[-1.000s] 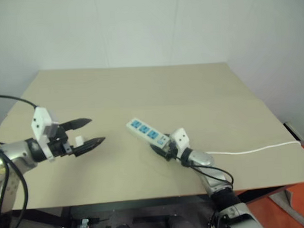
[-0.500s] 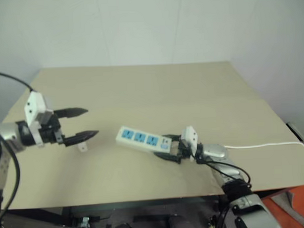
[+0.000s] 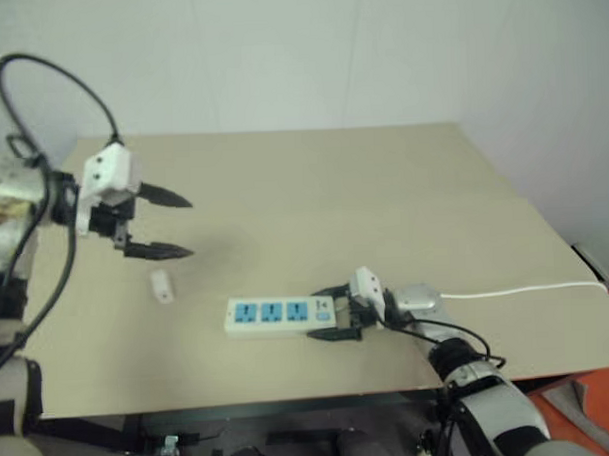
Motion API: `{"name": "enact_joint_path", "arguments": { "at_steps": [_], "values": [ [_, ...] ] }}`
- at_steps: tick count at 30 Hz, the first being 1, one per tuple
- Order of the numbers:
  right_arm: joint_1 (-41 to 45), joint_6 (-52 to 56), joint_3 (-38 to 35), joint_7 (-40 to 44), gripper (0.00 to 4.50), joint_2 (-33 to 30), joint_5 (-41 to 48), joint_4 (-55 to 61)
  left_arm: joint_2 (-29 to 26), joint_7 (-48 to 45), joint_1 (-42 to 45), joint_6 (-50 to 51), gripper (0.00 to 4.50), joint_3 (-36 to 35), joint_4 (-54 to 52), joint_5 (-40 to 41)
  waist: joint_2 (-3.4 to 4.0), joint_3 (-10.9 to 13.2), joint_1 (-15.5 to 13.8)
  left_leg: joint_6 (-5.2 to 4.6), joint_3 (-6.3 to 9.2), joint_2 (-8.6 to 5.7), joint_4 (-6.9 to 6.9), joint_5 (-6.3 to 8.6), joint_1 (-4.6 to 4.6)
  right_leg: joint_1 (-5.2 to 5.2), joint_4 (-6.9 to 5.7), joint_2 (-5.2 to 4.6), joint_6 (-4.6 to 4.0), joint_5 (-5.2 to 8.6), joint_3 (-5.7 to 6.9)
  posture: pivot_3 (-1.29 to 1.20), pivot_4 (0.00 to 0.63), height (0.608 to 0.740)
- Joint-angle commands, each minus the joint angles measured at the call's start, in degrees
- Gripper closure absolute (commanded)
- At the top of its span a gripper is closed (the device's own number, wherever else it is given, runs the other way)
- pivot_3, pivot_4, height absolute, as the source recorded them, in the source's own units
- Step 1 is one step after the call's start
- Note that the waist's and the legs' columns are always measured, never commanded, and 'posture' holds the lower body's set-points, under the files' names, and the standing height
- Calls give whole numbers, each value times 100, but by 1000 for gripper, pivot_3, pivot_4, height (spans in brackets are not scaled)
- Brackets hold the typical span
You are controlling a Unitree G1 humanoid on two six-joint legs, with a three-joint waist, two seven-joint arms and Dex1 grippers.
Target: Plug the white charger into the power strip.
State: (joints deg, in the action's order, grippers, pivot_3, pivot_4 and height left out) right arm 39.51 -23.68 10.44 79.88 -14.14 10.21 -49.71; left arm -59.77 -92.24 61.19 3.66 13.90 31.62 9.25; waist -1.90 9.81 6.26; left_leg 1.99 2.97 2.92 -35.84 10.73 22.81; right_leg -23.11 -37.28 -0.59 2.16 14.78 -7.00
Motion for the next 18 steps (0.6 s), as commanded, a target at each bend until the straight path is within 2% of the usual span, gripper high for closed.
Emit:
{"name": "enact_joint_path", "arguments": {
  "at_steps": [1,5,8,15,18],
  "values": [
    [-61,-45,31,35,1085,73,-100,-89,-26,-26,741,-661,0,865,721,-1285,0,0,5,0,0,0,-1,0,-2,0,-2,1,0,0,-1,0,150,740],
    [-101,34,67,15,1085,35,-166,-44,453,54,1321,-377,0,1474,1366,-2419,0,0,-13,0,1,-2,-6,0,-4,-3,-26,4,3,5,-3,0,150,740],
    [-94,62,48,-6,1085,26,-175,-26,581,-17,1368,-791,0,1739,1540,-2475,0,0,0,0,1,-1,-5,0,-7,-6,-34,4,3,8,-4,0,150,740],
    [-107,174,11,-153,1085,-6,-189,56,594,-26,1622,-4469,0,1886,2548,-2086,-1,-1,-10,0,1,-1,-6,0,-4,-9,-36,3,3,8,-6,0,150,740],
    [-135,223,16,-192,1085,-15,-207,97,580,-26,1917,-5423,0,2103,3124,-2266,-1,-1,-30,0,0,-2,-11,0,-4,-9,-39,3,3,8,-7,0,150,740]
  ]
}}
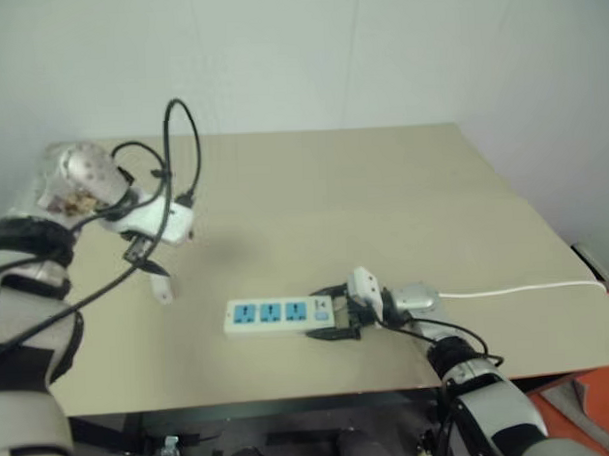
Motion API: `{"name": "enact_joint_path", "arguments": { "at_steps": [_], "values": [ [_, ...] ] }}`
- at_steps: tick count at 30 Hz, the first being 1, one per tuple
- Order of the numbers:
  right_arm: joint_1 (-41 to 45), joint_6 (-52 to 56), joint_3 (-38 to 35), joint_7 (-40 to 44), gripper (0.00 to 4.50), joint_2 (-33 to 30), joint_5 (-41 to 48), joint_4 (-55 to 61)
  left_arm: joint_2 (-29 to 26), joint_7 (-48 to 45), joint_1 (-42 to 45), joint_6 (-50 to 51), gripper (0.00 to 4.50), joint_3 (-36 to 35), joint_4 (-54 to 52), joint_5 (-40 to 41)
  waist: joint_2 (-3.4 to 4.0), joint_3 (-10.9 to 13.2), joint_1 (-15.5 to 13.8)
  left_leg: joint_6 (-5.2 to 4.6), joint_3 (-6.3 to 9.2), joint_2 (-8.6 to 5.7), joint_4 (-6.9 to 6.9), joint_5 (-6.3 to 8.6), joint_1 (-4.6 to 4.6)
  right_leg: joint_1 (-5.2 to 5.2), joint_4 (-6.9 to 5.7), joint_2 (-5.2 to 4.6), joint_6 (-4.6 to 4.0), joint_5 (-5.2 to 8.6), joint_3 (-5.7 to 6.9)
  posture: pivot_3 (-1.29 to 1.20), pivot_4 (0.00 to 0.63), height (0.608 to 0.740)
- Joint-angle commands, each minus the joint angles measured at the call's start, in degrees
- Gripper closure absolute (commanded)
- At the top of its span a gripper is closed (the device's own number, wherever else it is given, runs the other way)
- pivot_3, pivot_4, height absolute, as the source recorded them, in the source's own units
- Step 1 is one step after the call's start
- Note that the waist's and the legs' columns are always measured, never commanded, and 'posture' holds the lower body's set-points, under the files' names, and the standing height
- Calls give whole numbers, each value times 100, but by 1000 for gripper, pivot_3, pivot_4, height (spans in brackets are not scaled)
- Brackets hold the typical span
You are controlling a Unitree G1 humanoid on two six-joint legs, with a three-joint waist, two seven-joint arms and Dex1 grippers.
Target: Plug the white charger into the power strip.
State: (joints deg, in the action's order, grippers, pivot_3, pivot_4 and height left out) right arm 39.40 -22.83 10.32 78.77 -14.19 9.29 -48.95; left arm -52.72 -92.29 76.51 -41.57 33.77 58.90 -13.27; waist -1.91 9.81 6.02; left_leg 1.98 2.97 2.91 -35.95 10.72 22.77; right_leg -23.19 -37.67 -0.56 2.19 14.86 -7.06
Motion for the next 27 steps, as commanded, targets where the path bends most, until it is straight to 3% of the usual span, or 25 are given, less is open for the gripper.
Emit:
{"name": "enact_joint_path", "arguments": {
  "at_steps": [1,15,27],
  "values": [
    [-124,159,26,-90,1085,-8,-115,21,-125,-21,450,-1035,0,239,536,-34,0,0,-10,0,-2,-1,-1,0,-1,1,-1,0,0,0,-2,0,150,740],
    [-106,340,18,-148,1085,2,-129,86,30,-17,478,-2763,0,441,1234,-750,0,0,-14,-1,-1,-1,-2,-1,-6,2,-11,1,1,1,-4,0,150,740],
    [-191,533,14,-243,1085,-67,-126,280,0,2210,502,-3494,0,929,1343,-2738,0,0,-27,-1,-1,-1,-4,0,-8,2,-17,1,1,1,-5,0,150,740]
  ]
}}
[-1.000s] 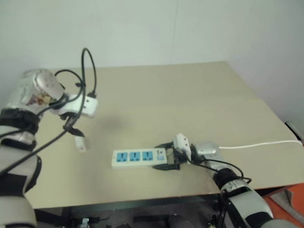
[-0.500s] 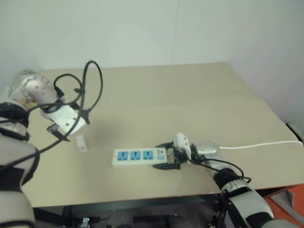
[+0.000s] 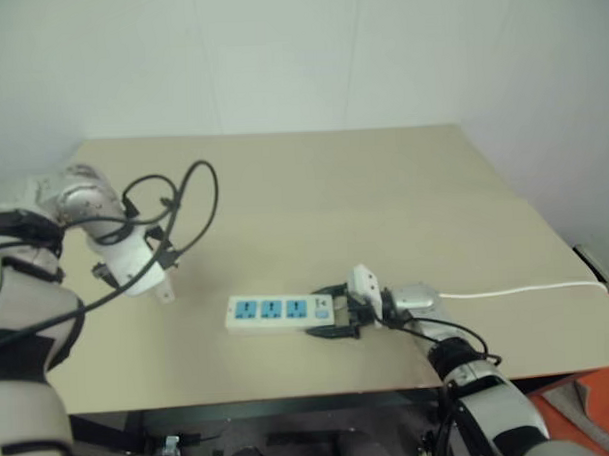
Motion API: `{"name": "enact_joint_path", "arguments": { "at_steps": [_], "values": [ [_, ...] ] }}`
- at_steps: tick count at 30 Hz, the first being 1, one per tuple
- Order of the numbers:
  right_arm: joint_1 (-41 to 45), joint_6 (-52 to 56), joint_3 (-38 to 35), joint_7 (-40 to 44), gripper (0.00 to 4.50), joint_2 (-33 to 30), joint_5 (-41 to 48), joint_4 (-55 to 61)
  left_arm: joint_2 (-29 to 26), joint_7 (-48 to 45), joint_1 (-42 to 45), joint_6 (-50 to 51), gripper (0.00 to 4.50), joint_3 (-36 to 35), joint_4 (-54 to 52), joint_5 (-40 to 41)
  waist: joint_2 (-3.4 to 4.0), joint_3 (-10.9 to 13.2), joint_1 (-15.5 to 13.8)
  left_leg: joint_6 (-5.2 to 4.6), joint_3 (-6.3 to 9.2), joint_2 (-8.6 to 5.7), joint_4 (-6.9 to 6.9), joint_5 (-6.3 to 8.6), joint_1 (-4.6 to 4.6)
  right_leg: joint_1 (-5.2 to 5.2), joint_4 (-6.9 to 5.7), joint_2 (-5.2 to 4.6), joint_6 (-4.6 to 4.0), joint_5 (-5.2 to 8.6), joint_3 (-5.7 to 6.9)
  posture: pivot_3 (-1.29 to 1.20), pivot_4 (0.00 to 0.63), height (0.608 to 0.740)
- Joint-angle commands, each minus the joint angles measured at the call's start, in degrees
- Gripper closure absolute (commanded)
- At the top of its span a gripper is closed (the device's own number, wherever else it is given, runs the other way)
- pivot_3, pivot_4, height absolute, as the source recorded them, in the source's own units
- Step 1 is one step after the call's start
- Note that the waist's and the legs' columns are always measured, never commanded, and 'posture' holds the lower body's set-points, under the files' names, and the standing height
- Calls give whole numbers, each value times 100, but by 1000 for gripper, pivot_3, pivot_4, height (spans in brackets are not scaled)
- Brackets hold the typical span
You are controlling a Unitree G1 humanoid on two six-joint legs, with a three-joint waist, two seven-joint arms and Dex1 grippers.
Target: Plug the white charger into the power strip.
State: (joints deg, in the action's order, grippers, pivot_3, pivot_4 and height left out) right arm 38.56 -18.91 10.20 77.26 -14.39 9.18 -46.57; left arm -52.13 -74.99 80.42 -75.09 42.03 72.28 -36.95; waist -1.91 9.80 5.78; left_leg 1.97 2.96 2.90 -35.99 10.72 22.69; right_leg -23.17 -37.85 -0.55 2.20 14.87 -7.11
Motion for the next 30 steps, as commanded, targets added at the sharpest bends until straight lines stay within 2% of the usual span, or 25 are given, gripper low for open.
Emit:
{"name": "enact_joint_path", "arguments": {
  "at_steps": [1,12,19,27,30],
  "values": [
    [-114,150,25,-92,1085,-57,-114,58,-51,643,109,-145,0,142,11,-500,0,0,-6,0,0,0,0,0,0,0,0,0,0,0,0,0,150,740],
    [-226,322,27,-151,1085,-120,-95,339,132,2911,-31,-11,0,815,35,-2035,0,0,-35,0,0,-1,0,0,1,0,-2,0,1,1,1,0,150,740],
    [-364,433,28,-224,1085,-153,-72,562,319,3826,-77,158,0,1115,139,-2561,0,0,-38,0,-1,-2,1,0,4,-1,0,-1,3,2,1,0,150,740],
    [-470,573,32,-326,1085,-169,-61,781,414,4408,-162,306,0,1367,278,-2869,0,0,-45,0,0,-4,1,0,4,-1,-1,-2,4,2,2,0,150,740],
    [-498,598,28,-367,1085,-173,-60,833,461,4491,-166,251,660,1416,310,-2931,-1,0,-53,0,0,-4,1,0,5,-1,0,-2,4,2,2,0,150,740]
  ]
}}
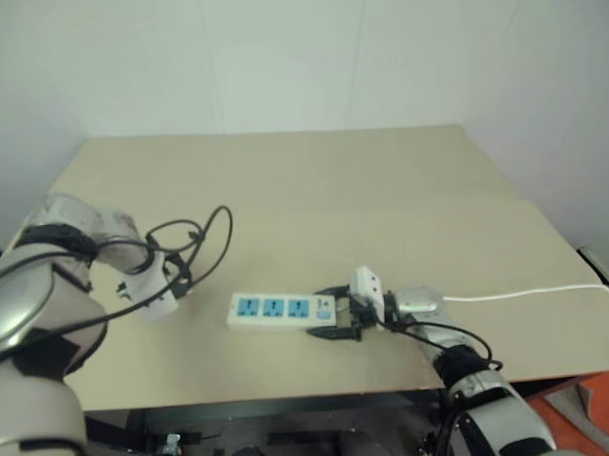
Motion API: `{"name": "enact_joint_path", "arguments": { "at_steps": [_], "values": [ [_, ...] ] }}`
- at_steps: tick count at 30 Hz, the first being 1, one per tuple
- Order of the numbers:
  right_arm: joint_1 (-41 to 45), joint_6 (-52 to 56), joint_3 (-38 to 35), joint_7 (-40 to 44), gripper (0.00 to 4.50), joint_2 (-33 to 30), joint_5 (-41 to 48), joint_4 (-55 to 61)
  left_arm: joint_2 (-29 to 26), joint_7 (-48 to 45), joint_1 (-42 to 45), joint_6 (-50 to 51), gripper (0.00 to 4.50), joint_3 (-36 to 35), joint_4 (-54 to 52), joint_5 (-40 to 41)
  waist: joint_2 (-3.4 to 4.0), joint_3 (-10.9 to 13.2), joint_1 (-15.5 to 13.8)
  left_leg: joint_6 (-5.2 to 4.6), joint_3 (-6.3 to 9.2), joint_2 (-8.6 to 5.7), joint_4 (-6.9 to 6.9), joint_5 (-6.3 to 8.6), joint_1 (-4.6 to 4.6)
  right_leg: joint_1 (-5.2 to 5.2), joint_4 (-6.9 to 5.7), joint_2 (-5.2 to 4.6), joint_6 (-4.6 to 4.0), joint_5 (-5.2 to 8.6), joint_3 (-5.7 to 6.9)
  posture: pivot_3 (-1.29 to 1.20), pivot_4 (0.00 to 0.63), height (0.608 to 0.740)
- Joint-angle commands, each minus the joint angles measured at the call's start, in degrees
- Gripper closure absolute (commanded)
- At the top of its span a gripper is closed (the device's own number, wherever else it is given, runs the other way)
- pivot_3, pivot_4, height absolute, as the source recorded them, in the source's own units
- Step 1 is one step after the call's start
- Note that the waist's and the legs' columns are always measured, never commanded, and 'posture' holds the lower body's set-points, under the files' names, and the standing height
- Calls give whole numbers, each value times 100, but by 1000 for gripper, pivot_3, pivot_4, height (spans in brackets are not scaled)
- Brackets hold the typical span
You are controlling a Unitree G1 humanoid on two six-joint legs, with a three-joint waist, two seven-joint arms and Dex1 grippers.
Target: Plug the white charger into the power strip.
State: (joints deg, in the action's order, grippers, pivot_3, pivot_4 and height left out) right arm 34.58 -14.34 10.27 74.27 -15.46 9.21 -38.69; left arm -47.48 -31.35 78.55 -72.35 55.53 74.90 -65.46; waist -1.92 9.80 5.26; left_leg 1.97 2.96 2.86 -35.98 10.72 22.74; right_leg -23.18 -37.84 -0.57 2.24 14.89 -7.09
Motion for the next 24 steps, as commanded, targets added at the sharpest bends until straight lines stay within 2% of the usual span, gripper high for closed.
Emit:
{"name": "enact_joint_path", "arguments": {
  "at_steps": [1,8,9,15,18,21,24],
  "values": [
    [-113,153,17,-86,1085,-70,-59,69,3,138,25,-46,945,71,56,-79,0,0,-2,0,0,0,0,0,0,0,1,0,0,0,0,0,150,740],
    [-155,181,9,-166,1085,-78,-62,147,10,291,66,-46,3307,120,71,-155,0,0,-14,0,0,-1,-1,0,0,0,-2,0,0,0,0,0,150,740],
    [-155,173,6,-178,1085,-81,-64,141,8,303,65,-46,3501,119,74,-157,0,0,-14,0,0,-1,-1,0,0,0,-2,0,0,0,0,0,150,740],
    [-162,170,10,-167,1085,-93,-56,133,-26,144,200,-54,3490,-176,146,156,-1,-1,-18,0,0,-1,-1,0,-2,0,-5,0,0,0,0,0,150,740],
    [-155,167,22,-131,1085,-93,-51,115,-17,-627,399,-186,3490,-778,376,960,-2,-1,-25,0,-1,-1,-1,0,-1,0,-4,0,0,0,0,0,150,740],
    [-124,154,42,-101,1085,-80,-58,79,268,-2934,331,340,3490,-2467,841,2955,-1,-1,-36,0,-1,-1,-1,0,0,0,-2,0,0,0,1,0,150,740],
    [-86,133,56,-96,1085,-49,-64,33,522,-4860,130,1503,3490,-3844,574,4611,-1,-1,-27,0,0,-1,-1,0,-1,1,-6,0,-1,0,4,0,150,740]
  ]
}}
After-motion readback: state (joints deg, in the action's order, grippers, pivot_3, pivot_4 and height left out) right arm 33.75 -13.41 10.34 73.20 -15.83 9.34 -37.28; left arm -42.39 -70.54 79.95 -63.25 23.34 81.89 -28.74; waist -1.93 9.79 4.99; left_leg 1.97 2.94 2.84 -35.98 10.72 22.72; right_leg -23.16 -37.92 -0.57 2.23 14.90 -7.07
